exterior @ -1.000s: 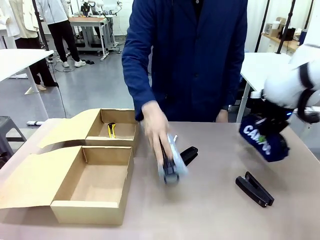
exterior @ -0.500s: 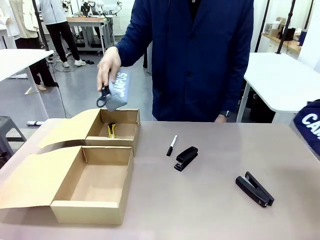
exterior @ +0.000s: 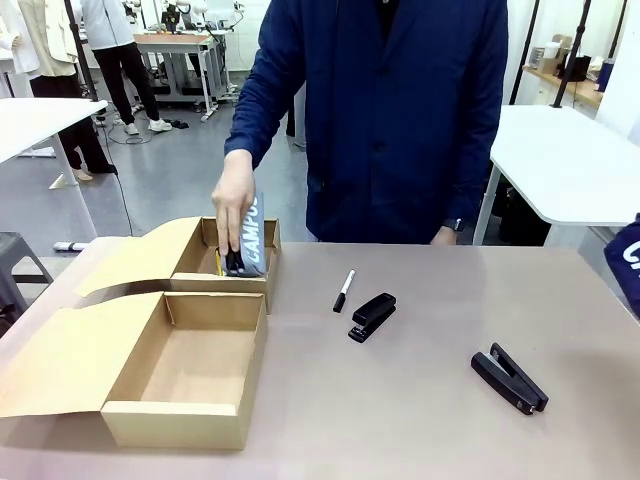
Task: Place items inside the box.
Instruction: Pick up a Pencil pouch or Stapler and place it inside the Mailer Box closest to the robot.
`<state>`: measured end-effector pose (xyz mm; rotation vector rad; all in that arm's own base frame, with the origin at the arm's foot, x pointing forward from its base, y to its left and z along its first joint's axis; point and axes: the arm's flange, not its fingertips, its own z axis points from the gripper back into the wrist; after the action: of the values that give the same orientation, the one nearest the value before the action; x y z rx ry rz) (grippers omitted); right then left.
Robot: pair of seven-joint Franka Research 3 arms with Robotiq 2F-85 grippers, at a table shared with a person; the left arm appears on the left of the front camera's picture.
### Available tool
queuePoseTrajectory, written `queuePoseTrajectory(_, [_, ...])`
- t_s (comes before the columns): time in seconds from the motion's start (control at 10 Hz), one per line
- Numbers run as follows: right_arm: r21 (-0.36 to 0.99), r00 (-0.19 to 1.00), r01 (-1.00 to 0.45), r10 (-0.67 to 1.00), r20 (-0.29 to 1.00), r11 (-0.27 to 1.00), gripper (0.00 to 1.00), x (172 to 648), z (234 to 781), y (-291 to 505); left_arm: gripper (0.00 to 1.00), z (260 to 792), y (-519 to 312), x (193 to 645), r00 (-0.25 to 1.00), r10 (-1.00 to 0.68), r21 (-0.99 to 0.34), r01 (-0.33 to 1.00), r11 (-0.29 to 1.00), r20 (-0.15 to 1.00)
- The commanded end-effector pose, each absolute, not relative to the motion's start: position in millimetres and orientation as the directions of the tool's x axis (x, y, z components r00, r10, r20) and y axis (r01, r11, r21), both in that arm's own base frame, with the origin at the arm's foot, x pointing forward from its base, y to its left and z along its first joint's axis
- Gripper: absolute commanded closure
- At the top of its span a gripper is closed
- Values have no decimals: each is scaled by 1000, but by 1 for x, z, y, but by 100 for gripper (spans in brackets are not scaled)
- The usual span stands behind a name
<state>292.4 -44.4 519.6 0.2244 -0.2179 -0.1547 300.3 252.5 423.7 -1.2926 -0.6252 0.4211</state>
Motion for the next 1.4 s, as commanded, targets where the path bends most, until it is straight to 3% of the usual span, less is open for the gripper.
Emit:
queuePoseTrajectory(0.0, [251, 967, 72, -129, 221, 965, 93, 301, 542, 28, 0, 423, 251, 299, 770, 604, -968, 69, 240, 205])
queuePoseTrajectory(0.2, [211, 976, 70, -111, 186, 975, 93, 301, 578, 131, 0, 423, 251, 299, 770, 604, -968, 69, 240, 205])
queuePoseTrajectory(0.3, [160, 976, 146, -169, 140, 976, 93, 297, 586, 167, 0, 423, 251, 299, 770, 604, -968, 69, 240, 205])
queuePoseTrajectory(0.5, [105, 983, 144, -154, 101, 984, 93, 279, 590, 259, 0, 423, 251, 299, 770, 604, -968, 69, 240, 205])
queuePoseTrajectory(0.7, [28, 990, -31, 26, 142, 999, 93, 269, 584, 273, 0, 423, 251, 299, 770, 604, -968, 69, 240, 205])
queuePoseTrajectory(0.8, [96, 985, 98, -111, 134, 991, 93, 260, 581, 276, 0, 423, 251, 299, 770, 604, -968, 69, 240, 205])
queuePoseTrajectory(1.1, [76, 989, 65, -75, 125, 995, 93, 262, 579, 287, 0, 423, 251, 299, 770, 604, -968, 69, 240, 205])
queuePoseTrajectory(1.3, [76, 985, 90, -100, 138, 993, 93, 263, 582, 351, 0, 423, 251, 299, 770, 604, -968, 69, 240, 205])
